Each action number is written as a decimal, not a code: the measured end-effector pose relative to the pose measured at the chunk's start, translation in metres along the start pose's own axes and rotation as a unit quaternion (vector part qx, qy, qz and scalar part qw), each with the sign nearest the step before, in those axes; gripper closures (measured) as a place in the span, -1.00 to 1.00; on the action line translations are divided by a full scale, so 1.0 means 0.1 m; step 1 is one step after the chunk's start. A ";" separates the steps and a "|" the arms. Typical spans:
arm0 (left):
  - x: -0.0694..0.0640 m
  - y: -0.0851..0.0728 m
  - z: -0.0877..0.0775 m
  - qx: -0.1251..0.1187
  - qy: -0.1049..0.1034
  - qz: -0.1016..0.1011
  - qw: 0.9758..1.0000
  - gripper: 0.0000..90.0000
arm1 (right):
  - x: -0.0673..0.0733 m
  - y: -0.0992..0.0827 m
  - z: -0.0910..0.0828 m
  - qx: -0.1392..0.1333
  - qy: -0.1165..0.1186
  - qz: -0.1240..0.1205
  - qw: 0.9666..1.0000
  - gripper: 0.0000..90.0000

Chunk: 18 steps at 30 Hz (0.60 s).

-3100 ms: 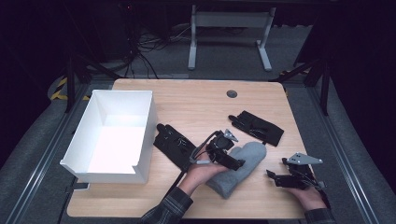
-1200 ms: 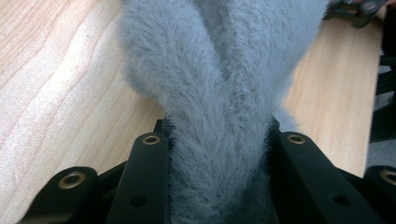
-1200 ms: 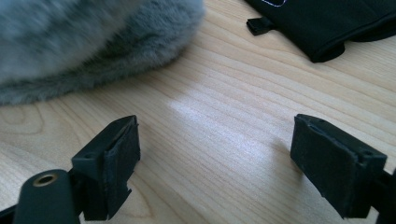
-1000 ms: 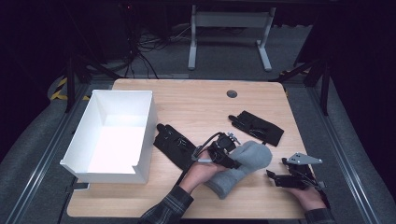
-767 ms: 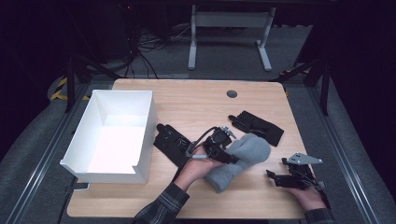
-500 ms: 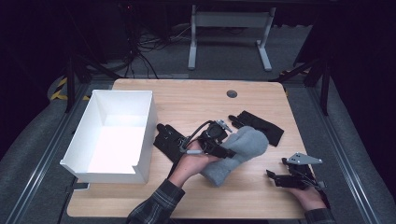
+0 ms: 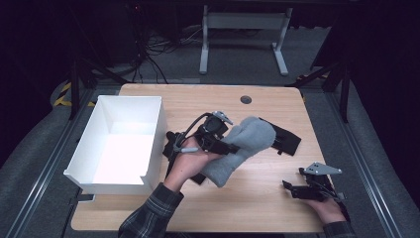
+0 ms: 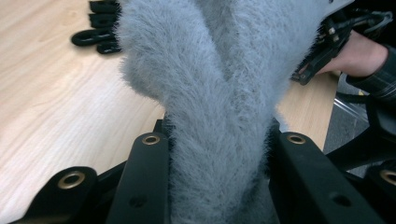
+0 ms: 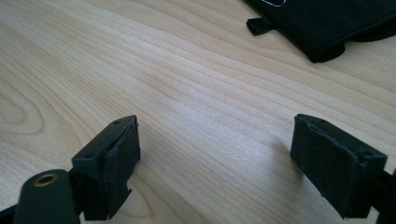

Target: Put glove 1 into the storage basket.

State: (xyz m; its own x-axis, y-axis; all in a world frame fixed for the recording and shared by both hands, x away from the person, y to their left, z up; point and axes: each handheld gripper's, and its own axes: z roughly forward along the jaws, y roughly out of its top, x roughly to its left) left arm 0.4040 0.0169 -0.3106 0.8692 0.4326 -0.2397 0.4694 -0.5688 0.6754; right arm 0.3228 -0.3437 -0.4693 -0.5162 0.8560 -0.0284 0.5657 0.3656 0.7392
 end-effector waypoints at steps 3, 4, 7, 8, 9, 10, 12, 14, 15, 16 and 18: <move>0.01 0.01 -0.18 -0.011 0.009 -0.005 1.000 0.52 | 0.00 0.00 0.00 0.000 0.000 0.000 1.000 -0.64; 0.01 0.02 -0.22 -0.012 0.012 -0.004 1.000 0.52 | 0.00 0.00 0.00 0.000 0.000 0.000 1.000 -0.64; 0.03 0.02 -0.35 -0.015 0.020 -0.007 1.000 0.52 | 0.00 0.00 0.00 0.000 0.000 0.000 1.000 -0.64; 0.04 0.02 -0.39 -0.016 0.023 -0.009 1.000 0.52 | 0.00 0.00 0.00 0.000 0.000 0.000 1.000 -0.64; 0.05 0.02 -0.43 -0.018 0.025 -0.011 0.999 0.52 | 0.00 0.00 0.00 0.000 0.000 0.000 1.000 -0.64; 0.05 0.02 -0.47 -0.020 0.027 -0.012 0.999 0.52 | 0.00 0.00 0.00 0.000 0.000 0.000 1.000 -0.64; 0.07 0.01 -0.56 -0.024 0.032 -0.012 0.999 0.52 | 0.00 0.00 0.00 0.000 0.000 0.000 1.000 -0.64; 0.09 0.01 -0.64 -0.028 0.040 -0.014 0.999 0.52 | 0.00 0.00 0.00 -0.001 0.001 0.001 1.000 -0.64; 0.10 0.01 -0.69 -0.030 0.041 -0.016 0.999 0.52 | 0.00 0.00 0.00 -0.001 0.001 0.001 1.000 -0.64; 0.11 0.01 -0.73 -0.032 0.040 -0.016 0.999 0.52 | 0.00 0.00 0.00 -0.001 0.001 0.001 1.000 -0.64; 0.13 0.00 -0.81 -0.037 0.045 -0.017 0.998 0.52 | 0.00 0.00 0.00 -0.001 0.001 0.001 1.000 -0.64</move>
State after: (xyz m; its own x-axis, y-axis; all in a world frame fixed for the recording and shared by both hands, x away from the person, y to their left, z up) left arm 0.4027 0.0795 -0.2570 0.8335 0.5140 -0.2027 0.4835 -0.5010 0.7178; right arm 0.3232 -0.3435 -0.4694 -0.5171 0.8555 -0.0261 0.5653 0.3642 0.7402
